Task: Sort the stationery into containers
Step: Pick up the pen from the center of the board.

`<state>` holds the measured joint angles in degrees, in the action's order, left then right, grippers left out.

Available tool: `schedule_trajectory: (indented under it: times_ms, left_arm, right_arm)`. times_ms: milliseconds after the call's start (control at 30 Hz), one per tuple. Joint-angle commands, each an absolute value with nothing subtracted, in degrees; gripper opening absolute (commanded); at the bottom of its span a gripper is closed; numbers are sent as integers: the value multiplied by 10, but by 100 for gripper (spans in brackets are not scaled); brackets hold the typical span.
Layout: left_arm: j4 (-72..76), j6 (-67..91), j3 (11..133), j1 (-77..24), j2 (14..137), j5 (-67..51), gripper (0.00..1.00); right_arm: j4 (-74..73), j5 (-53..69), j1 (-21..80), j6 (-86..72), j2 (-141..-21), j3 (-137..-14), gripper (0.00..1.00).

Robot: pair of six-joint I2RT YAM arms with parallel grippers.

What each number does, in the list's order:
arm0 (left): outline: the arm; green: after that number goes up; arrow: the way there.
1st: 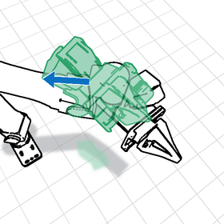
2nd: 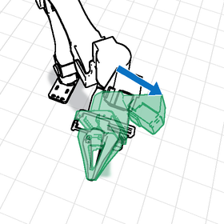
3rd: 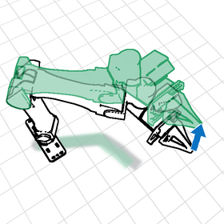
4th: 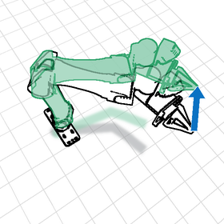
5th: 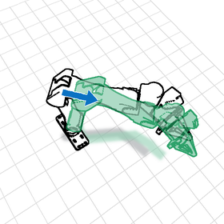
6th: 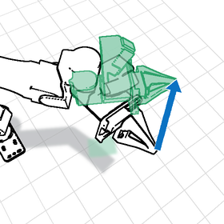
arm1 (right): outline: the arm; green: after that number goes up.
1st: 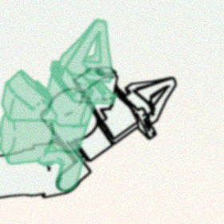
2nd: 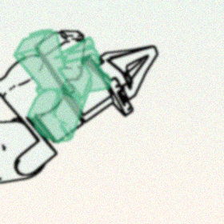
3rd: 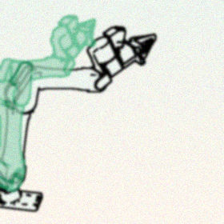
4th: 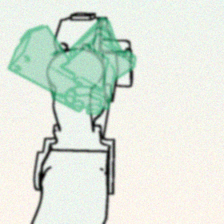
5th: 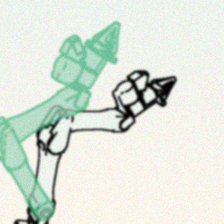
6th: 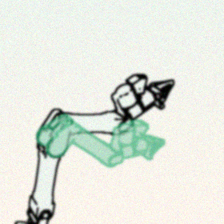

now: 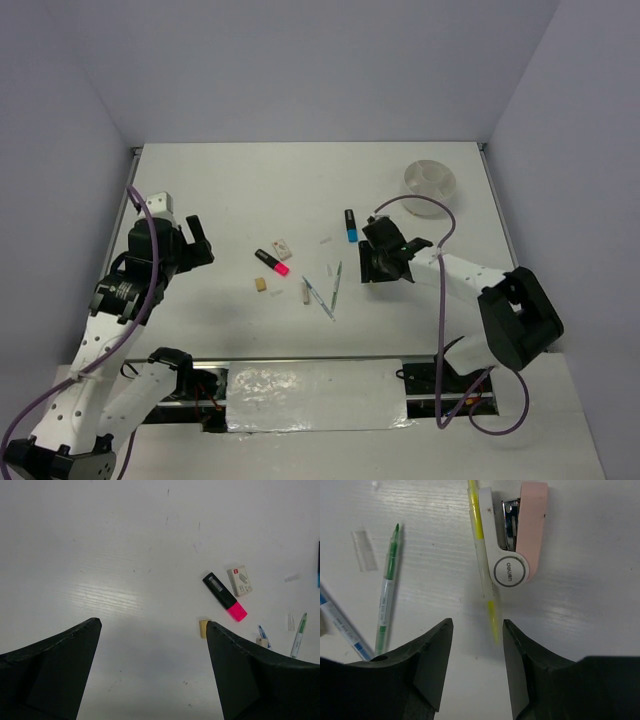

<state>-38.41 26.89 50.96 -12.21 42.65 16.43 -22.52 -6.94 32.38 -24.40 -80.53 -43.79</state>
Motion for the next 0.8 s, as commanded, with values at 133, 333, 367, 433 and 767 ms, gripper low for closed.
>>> schedule_trajectory:
  times_ms: [133,333,367,433,767]
  left_arm:
    - [-357,253,511,-124,432,142,99]
    - [-356,252,511,-124,435,135,99]
    - [-356,251,512,-124,436,134,99]
    - [-356,251,512,-124,436,134,99]
    - [-357,252,511,-124,439,137,99]
  right_arm:
    - [-171,-77,328,-232,-867,-443,50]
    - [-167,-76,328,-233,-872,-442,45]
    - [-168,-76,329,-233,-874,-444,44]
    - [-169,-77,332,-233,-880,-447,44]
    - [-186,-97,344,-232,-914,-491,41]
